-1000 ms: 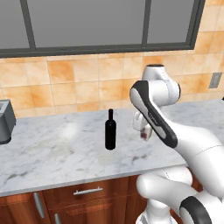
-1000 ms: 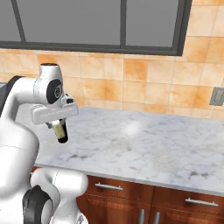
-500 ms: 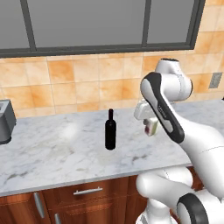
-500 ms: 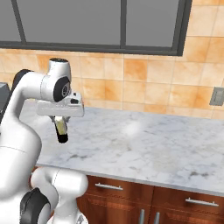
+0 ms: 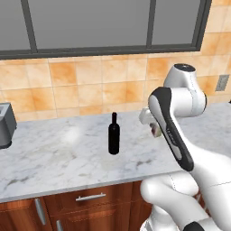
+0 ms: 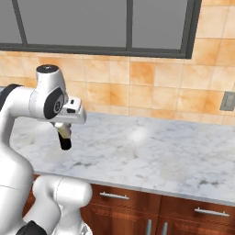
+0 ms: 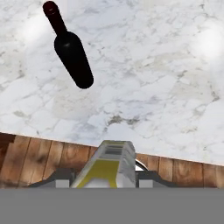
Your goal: Move the drinks to the dining counter.
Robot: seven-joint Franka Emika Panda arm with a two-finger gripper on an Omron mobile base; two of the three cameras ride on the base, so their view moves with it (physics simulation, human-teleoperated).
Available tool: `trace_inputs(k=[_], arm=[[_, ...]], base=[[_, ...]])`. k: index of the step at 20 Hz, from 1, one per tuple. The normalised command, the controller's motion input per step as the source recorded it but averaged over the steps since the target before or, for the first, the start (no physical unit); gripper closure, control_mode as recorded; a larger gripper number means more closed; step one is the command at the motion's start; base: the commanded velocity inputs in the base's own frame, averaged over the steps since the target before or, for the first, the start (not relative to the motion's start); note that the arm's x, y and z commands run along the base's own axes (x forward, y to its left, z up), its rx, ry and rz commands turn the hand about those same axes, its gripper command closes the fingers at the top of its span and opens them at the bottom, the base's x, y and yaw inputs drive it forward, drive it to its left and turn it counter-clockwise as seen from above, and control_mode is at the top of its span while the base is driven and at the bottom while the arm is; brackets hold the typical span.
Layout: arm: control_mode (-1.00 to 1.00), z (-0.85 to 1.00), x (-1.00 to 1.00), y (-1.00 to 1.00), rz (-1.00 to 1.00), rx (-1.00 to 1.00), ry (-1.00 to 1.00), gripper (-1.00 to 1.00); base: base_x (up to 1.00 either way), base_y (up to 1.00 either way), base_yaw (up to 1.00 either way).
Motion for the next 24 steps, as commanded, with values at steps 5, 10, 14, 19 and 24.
trace_inputs(k=[5, 10, 14, 19, 24], arm=[[-1.00, 0.21, -0.22, -0.04, -0.08, 0.00, -0.08, 1.00], [-1.00, 0.08, -0.08, -0.05, -0.04, 0.00, 0.00, 1.00], [-1.00, 0.00, 0.00, 0.00, 0.00, 0.00, 0.00, 1.00], [-1.00, 0.00, 0.00, 0.00, 0.00, 0.00, 0.00, 1.00], [1.00, 0.00, 0.00, 0.00, 0.00, 0.00, 0.00, 1.00]], base=[[0.00, 0.00, 0.00], [0.00, 0.00, 0.00], [0.00, 0.00, 0.00], [0.00, 0.00, 0.00], [-0.04, 0.00, 0.00]])
